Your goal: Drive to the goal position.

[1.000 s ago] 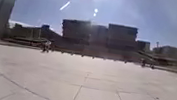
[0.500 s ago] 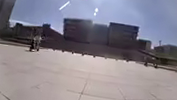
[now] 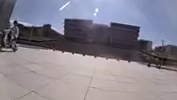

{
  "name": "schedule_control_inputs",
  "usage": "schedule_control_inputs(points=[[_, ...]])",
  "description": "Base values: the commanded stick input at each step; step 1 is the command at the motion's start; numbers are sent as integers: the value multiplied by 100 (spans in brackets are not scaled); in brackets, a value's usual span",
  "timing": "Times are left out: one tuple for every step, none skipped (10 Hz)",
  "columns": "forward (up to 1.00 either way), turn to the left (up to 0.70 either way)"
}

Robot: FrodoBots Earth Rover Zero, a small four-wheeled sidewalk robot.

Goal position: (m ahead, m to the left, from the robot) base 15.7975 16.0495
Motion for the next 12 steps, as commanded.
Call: schedule_control_inputs(points=[[85, 0], [85, 0], [85, 0], [85, 0], [85, -7], [85, -2], [85, -23], [85, -34], [85, -34], [85, -27], [85, 0], [85, 0]])
